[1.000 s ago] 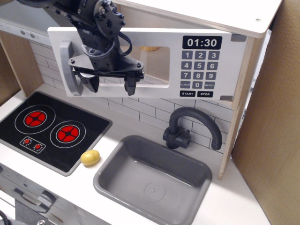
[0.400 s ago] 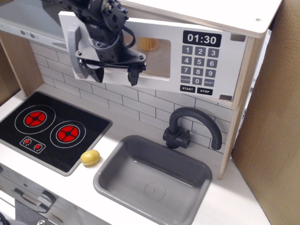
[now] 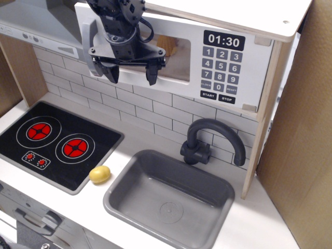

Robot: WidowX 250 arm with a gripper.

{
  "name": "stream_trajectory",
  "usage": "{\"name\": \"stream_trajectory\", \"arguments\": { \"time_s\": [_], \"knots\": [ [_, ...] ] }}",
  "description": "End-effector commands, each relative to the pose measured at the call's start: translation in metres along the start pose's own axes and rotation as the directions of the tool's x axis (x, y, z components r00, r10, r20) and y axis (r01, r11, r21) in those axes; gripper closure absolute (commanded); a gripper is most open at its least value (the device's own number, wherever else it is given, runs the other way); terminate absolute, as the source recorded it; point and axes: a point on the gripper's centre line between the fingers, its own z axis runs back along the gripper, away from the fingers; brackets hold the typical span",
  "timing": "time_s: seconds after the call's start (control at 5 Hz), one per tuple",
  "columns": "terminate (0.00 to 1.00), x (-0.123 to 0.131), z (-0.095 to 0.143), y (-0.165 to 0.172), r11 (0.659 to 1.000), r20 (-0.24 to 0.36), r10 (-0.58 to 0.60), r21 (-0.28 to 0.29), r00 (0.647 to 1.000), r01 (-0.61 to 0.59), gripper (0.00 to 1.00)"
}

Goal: Close microwave

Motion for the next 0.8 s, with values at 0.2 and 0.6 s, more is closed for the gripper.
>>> {"name": "stream_trajectory", "arguments": {
  "time_s": [0.2, 0.6],
  "knots": [
    [0.0, 0.032, 0.011, -0.003, 0.998, 0.041, 0.061, -0.002, 0.997, -0.061, 0.0],
    [1.0, 0.039, 0.01, -0.004, 0.996, 0.042, 0.084, -0.005, 0.996, -0.084, 0.0]
  ]
}}
